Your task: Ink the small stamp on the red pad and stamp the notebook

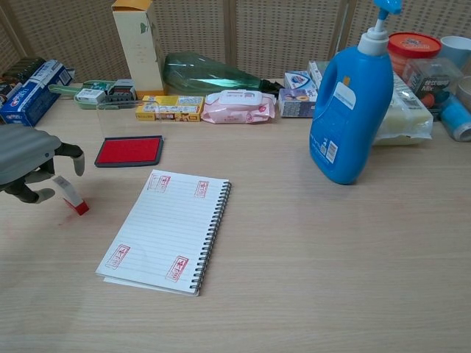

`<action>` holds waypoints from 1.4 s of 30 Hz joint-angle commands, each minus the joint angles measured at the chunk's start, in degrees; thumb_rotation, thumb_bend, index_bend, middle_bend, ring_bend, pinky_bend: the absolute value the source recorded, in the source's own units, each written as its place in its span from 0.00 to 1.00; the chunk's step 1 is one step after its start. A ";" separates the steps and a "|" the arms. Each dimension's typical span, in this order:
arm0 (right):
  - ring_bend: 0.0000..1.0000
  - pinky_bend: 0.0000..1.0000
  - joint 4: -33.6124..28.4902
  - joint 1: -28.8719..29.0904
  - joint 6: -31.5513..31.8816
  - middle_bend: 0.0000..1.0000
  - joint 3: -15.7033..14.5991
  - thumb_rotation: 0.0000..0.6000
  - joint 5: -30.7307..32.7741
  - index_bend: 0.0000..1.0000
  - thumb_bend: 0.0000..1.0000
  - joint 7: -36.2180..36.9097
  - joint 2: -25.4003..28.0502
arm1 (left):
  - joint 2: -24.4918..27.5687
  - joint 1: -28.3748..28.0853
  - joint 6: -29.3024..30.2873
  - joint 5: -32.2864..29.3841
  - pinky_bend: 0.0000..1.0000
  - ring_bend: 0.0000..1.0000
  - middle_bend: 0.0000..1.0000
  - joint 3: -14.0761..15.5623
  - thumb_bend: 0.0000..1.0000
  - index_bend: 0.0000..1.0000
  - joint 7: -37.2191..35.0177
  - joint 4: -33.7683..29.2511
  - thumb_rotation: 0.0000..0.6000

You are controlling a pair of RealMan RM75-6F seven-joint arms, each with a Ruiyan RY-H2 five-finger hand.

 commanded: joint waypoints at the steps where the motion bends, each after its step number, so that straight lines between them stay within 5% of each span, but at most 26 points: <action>1: 0.00 0.00 -0.01 0.01 -0.01 0.00 0.01 1.00 0.03 0.05 0.01 0.10 0.02 | -0.22 -0.14 0.00 -0.04 1.00 1.00 1.00 0.09 0.32 0.41 0.14 0.04 1.00; 14: 0.00 0.00 0.10 0.05 0.02 0.00 0.02 1.00 0.04 0.05 0.01 0.99 0.41 | -1.20 -0.96 -0.17 -1.11 1.00 1.00 1.00 0.25 0.37 0.44 3.18 -0.24 1.00; 29: 0.00 0.00 0.00 0.03 0.05 0.00 0.00 1.00 0.16 0.05 0.01 1.68 0.83 | -0.68 -0.97 0.83 -1.40 1.00 1.00 1.00 0.95 0.41 0.61 4.85 -1.08 1.00; 42: 0.00 0.00 -0.11 -0.06 0.19 0.00 -0.18 1.00 -0.27 0.05 0.01 1.99 0.98 | 3.70 -2.61 4.06 0.90 1.00 1.00 1.00 -1.00 0.41 0.64 5.95 -3.29 1.00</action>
